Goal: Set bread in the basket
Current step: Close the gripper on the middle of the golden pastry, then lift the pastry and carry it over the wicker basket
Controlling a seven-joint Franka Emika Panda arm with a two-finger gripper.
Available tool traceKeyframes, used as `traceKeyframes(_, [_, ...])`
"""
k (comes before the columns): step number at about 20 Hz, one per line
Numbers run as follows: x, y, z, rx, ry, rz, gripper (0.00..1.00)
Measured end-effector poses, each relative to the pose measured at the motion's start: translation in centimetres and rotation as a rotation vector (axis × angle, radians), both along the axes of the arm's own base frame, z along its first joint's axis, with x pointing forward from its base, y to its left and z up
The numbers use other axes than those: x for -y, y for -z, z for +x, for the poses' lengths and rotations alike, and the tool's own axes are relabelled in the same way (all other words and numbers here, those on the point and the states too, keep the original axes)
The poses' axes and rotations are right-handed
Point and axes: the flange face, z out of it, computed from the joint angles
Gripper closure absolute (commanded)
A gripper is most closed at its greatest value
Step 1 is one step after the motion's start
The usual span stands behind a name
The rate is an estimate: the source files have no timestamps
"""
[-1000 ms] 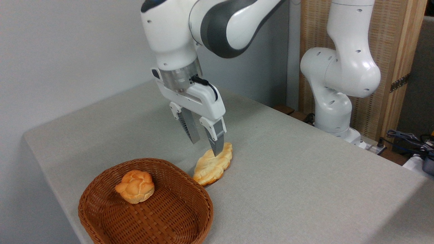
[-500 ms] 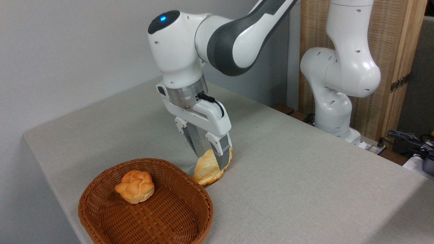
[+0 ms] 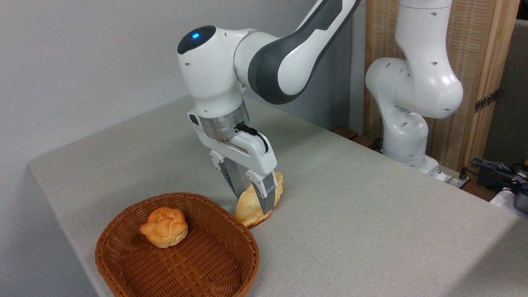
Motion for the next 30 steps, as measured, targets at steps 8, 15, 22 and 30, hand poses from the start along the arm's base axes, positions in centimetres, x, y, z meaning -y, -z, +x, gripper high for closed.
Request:
traceKeyframes(8, [0.0,0.0,0.0,0.000,0.001,0.000,0.64])
traceKeyframes(15, [0.1,-0.3,0.0,0.007,0.003,-0.001,0.64])
traceKeyframes(22, [0.7,-2.7,-1.3,0.004,0.016,0.002,0.63])
traceKeyframes(30, [2.5,-11.0,0.5,0.175,0.027,-0.097,0.59])
